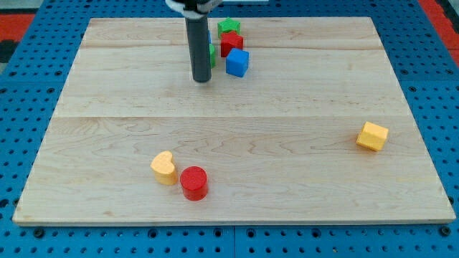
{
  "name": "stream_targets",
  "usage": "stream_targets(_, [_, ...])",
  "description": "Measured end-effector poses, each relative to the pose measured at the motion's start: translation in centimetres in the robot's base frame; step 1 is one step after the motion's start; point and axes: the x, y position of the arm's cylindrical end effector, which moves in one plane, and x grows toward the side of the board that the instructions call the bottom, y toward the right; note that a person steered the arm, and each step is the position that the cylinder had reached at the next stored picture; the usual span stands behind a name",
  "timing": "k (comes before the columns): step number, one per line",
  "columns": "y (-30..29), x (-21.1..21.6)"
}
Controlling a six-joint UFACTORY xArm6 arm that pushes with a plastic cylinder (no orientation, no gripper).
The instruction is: Move the red circle to the bottom of the group of blocks
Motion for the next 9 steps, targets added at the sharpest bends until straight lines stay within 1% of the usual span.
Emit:
stream_targets(1, [5.5, 6.4])
stream_targets(2, [9.4, 13.8])
stream_targets(3, [9.4, 23.3])
stream_targets(4, [7.9, 23.8])
stream_targets(5, [0.8, 23.6])
stream_targets(6, [-1.3, 22.4])
stream_targets(7, [-0.8, 19.2])
stream_targets(9, [0.0, 10.9])
